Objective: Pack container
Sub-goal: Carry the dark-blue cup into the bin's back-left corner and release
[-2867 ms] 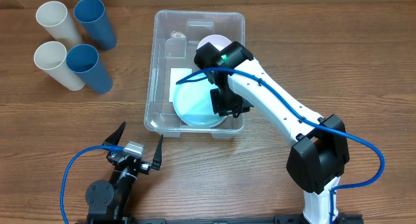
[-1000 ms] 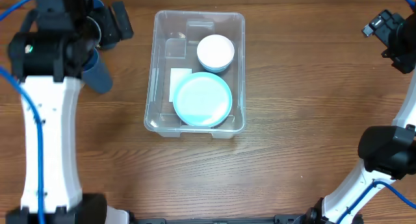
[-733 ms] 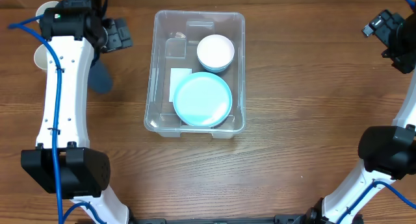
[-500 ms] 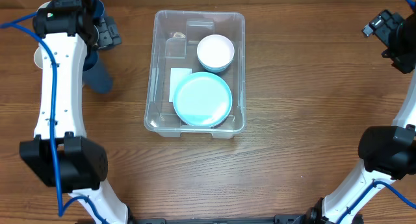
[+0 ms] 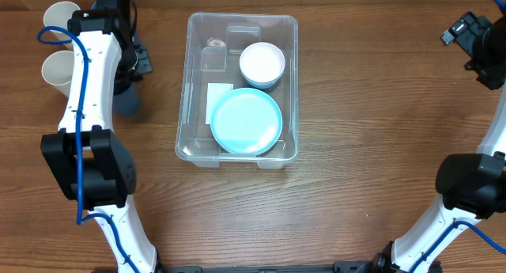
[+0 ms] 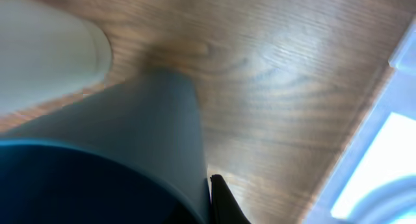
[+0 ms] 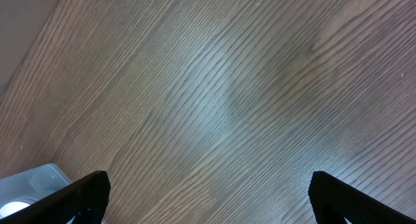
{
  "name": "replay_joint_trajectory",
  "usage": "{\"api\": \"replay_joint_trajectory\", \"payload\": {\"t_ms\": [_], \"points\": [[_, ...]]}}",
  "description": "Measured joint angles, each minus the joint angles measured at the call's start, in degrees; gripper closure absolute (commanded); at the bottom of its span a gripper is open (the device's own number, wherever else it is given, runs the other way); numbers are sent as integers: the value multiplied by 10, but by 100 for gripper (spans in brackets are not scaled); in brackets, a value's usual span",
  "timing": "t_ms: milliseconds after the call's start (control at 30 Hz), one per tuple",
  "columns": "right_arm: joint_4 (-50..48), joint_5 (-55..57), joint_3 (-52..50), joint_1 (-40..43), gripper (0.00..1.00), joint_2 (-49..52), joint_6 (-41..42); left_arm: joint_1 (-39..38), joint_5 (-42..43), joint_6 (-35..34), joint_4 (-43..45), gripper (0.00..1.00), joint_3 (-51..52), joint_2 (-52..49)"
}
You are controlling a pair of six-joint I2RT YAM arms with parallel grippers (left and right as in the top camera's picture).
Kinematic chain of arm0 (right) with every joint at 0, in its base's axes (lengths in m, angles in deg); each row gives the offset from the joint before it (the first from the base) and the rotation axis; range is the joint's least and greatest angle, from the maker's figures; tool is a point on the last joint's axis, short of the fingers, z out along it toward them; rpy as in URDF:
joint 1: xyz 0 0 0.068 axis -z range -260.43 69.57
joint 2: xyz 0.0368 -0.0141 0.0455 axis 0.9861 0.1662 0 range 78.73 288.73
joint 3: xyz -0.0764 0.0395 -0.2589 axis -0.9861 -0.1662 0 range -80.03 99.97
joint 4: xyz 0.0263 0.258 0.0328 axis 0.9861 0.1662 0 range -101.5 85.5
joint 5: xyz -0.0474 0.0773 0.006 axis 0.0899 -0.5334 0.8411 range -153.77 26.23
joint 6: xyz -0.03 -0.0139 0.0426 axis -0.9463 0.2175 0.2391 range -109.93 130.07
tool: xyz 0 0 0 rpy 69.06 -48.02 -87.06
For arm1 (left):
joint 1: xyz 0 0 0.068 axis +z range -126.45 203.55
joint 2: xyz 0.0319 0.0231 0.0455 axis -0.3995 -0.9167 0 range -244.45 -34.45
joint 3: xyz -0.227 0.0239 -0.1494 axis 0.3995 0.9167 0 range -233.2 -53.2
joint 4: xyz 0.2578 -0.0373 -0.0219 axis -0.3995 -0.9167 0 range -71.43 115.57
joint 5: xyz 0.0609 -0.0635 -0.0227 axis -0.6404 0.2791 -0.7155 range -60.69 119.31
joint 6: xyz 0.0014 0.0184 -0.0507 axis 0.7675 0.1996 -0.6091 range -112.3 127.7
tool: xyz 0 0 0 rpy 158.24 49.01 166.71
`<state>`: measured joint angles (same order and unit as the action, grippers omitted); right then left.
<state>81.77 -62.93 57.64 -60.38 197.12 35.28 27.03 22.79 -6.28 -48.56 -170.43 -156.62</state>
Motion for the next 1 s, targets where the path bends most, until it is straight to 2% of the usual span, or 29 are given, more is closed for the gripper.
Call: {"api": "replay_joint_trajectory", "payload": {"t_ms": [133, 233, 333, 400, 500, 567, 767, 1000], "points": [[0, 0, 0, 0, 0, 0, 0, -33, 5, 0, -54, 96, -46, 83], [0, 0, 0, 0, 0, 0, 0, -67, -6, 0, -71, 96, -91, 228], [0, 0, 0, 0, 0, 0, 0, -106, -17, 1, -46, 96, -98, 306], [0, 0, 0, 0, 0, 0, 0, -183, -18, 22, -5, 96, -102, 336], [0, 0, 0, 0, 0, 0, 0, -258, -25, 62, 30, 96, -103, 302], [0, 0, 0, 0, 0, 0, 0, -289, -27, 80, 37, 96, -102, 226], [0, 0, 0, 0, 0, 0, 0, -289, -25, 75, 60, 96, -98, 50], [0, 0, 0, 0, 0, 0, 0, -259, -25, 56, 122, 96, -98, -5]]}}
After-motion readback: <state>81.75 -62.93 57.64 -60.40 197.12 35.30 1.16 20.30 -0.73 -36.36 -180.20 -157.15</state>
